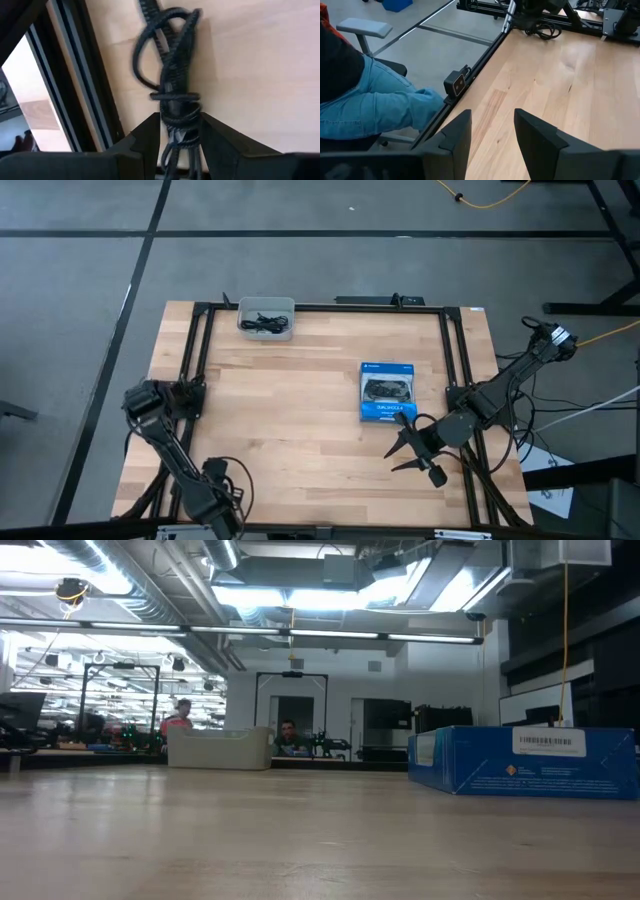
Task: Pick and place USB-C Cables
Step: Put the black white charger cable into the gray bin
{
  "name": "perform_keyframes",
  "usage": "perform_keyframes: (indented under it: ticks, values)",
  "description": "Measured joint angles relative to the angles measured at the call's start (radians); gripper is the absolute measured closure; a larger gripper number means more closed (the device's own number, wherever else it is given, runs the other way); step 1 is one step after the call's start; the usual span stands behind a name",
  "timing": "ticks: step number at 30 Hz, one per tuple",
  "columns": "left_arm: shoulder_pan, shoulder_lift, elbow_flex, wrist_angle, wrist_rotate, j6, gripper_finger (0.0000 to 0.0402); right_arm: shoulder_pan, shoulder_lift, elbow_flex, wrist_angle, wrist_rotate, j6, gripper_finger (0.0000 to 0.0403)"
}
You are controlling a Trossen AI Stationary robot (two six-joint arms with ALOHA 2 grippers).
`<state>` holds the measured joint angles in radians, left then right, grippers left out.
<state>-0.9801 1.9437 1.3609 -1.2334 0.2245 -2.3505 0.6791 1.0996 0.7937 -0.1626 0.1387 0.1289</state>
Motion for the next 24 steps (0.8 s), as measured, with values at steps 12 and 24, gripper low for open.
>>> perform_keyframes:
  ticks: [12,24]
  values:
    - [-0.005,0.084,0.002,0.032,0.021,0.004,0.0275,0.000,0.000,0.000,0.000,0.000,0.035,0.0250]
    - [-0.012,0.105,0.001,0.059,0.003,0.077,0.0343,0.000,-0.001,0.000,0.000,0.000,0.052,0.0250]
